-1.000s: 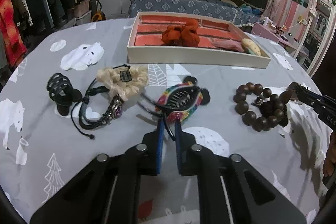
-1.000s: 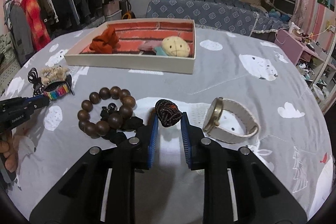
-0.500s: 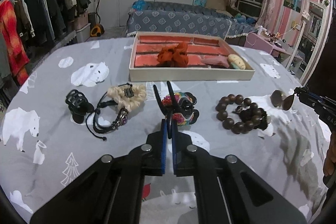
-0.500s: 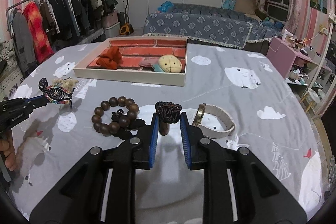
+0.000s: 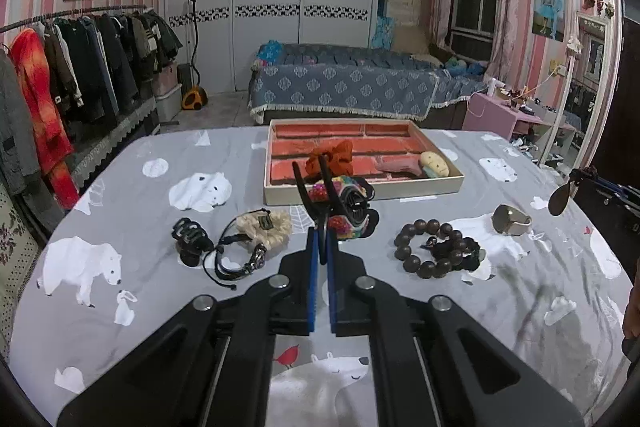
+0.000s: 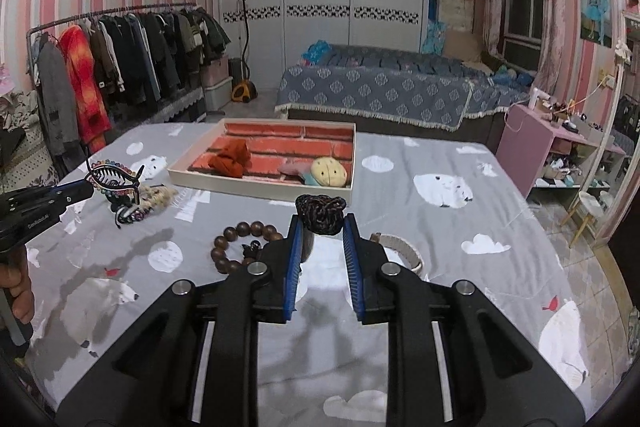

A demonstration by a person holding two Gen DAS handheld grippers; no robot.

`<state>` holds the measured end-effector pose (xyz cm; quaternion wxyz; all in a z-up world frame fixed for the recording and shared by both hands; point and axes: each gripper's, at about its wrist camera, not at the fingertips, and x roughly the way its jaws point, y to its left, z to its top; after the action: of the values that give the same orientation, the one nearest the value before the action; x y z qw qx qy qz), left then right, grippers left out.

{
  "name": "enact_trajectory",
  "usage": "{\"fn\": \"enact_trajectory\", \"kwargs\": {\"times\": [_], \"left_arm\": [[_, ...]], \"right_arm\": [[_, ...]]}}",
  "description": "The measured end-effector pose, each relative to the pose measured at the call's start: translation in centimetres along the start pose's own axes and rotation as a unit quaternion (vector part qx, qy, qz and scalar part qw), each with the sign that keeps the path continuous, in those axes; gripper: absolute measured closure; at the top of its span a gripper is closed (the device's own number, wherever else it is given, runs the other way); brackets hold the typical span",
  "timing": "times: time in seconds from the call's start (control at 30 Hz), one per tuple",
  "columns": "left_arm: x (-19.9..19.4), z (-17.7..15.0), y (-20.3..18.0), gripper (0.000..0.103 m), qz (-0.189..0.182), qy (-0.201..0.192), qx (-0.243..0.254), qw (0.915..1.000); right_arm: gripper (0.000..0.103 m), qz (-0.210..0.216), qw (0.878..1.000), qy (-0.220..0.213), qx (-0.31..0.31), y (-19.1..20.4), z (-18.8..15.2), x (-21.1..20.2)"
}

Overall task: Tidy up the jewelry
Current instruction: 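Lift and carry the hair claw and black charm with both tools into the tray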

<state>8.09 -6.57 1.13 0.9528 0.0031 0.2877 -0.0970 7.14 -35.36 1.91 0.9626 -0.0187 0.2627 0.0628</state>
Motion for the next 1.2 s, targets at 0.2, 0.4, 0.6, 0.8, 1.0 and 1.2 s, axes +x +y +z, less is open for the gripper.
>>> {"fn": "enact_trajectory", "kwargs": {"times": [0.2,0.4,0.6,0.8,1.0,1.2], "left_arm": [[-1.9,0.4,0.0,0.099,0.001,-0.017,0.002,0.9999],[-2.8,0.8,0.1,0.099,0.003,-0.026,-0.001,0.9997],[-2.6,1.0,0.1,0.099,0.003,-0.026,0.001,0.9997],[-1.8,1.4,0.2,0.099,0.002,-0.022,0.003,0.9998],[-0.8,2.2,0.2,0.099,0.003,-0.023,0.004,0.9997],[1.4,4.2,0.1,0.099,0.002,-0.024,0.010,0.9997]], "right_arm": [[0.082,-0.001,1.000,-0.015,0.001,0.2,0.2,-2.0],[0.084,0.001,1.000,-0.020,-0.001,0.3,0.1,-2.6],[0.086,0.005,1.000,-0.022,-0.003,0.4,0.1,-2.3],[0.087,0.010,1.000,-0.018,-0.003,0.5,0.3,-1.4],[0.087,0.013,1.000,-0.016,-0.003,0.4,0.7,-0.5],[0.087,0.016,1.000,-0.013,-0.012,1.0,1.9,1.7]]}}
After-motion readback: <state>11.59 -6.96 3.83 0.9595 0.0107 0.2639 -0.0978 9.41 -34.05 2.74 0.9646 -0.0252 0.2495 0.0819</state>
